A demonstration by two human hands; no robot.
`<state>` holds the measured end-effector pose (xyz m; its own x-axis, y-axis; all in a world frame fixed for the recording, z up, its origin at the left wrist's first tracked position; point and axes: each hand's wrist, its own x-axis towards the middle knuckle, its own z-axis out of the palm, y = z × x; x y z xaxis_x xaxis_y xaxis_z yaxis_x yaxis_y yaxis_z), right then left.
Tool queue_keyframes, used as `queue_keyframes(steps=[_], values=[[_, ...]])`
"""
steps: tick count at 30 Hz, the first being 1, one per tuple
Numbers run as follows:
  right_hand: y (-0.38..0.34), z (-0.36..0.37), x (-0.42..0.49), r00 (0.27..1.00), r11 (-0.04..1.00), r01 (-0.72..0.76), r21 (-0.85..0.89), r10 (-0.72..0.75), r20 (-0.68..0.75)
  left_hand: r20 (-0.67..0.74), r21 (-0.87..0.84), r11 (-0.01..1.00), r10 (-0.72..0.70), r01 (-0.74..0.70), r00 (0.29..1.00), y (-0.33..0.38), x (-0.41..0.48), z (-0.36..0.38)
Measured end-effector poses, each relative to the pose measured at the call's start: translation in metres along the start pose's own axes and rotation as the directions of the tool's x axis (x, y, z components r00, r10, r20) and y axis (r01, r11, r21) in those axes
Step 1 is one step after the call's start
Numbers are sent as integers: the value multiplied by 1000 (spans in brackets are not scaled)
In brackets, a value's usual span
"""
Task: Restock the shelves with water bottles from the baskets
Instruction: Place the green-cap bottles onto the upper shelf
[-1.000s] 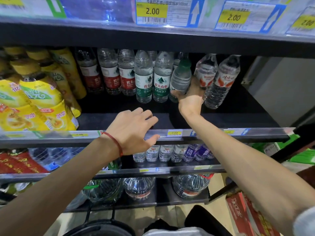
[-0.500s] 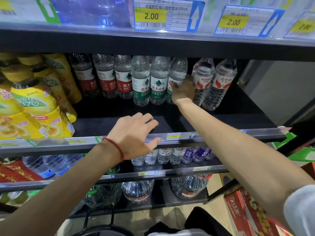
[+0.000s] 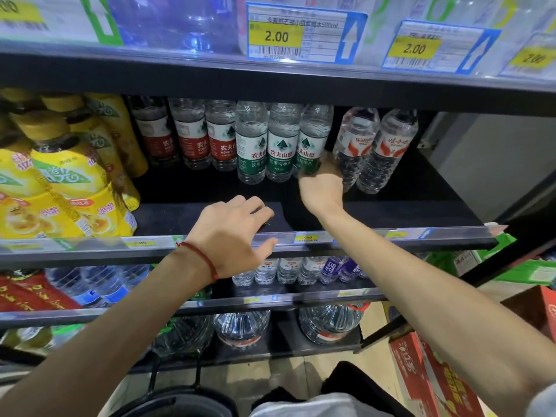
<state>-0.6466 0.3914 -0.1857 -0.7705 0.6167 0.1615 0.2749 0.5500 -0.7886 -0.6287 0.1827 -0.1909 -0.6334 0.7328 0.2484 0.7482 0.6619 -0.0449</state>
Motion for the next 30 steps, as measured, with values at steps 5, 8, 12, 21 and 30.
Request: queue_keyframes(steps=[5,8,12,21,30], values=[[9,-50,-56,952,842,298,-449,-226,208,40,29,999,-15,14,999,0,-2,-13],[21,-75,-75,915,729,402,-555,-290,282,34,3,1000,-6,6,999,8,-4,-26],[39,-105,-98,861,608,508,-610,-377,341,104,18,999,-38,36,994,25,-8,-43],[73,-151,-128,738,493,671,-554,-516,434,113,47,972,-235,231,965,94,-48,-51],[90,-183,-159,471,421,877,-231,-661,584,-13,93,765,-639,637,769,216,-127,-47]])
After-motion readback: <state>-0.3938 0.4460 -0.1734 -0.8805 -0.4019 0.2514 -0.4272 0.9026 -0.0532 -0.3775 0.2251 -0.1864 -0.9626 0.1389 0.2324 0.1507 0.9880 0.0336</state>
